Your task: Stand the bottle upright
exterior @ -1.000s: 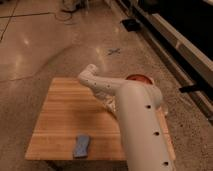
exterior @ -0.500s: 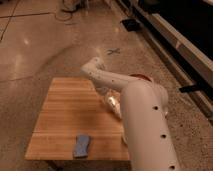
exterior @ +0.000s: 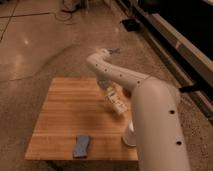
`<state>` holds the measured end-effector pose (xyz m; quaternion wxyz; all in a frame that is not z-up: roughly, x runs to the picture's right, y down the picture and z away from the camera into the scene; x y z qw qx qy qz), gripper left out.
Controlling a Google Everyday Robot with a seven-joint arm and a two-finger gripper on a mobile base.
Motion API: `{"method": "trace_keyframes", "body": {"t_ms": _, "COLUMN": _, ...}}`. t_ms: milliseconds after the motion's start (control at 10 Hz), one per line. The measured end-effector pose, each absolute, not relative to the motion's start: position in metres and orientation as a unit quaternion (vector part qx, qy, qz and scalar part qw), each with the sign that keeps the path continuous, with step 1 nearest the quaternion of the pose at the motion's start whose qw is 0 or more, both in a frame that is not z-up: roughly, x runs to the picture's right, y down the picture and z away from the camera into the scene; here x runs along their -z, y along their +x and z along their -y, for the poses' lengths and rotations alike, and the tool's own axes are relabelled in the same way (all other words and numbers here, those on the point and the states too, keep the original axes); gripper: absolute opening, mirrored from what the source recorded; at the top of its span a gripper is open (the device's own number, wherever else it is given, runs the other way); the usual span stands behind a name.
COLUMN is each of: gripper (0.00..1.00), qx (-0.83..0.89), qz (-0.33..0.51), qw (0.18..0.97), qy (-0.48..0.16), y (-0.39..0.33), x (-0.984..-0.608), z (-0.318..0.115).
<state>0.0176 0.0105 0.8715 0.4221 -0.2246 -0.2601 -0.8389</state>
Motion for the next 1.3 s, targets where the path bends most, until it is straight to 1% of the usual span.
{"method": "trace_keyframes", "body": {"t_ms": 400, "gripper": 0.0, "qx": 0.829, "qz": 0.277, "qw": 0.457, "qy": -0.166, "y": 0.004, "x": -0.852, "z": 0.009}}
{"method": "trace_keyframes", "body": {"t_ms": 700, "gripper": 0.0, "qx": 0.8, "qz": 0.292, "qw": 0.514, "qy": -0.106, "y": 0.0, "x": -0.849, "z": 0.03}}
{"method": "trace_keyframes", "body": {"t_ms": 1100, "gripper": 0.0, "qx": 0.771, "qz": 0.292, "qw": 0.565, "qy": -0.011, "y": -0.001, "x": -0.851, "z": 0.055}}
{"method": "trace_keyframes", "body": {"t_ms": 1300, "gripper": 0.0, "qx": 0.759, "qz": 0.291, "qw": 0.58, "qy": 0.055, "y": 0.002, "x": -0.844, "z": 0.066}}
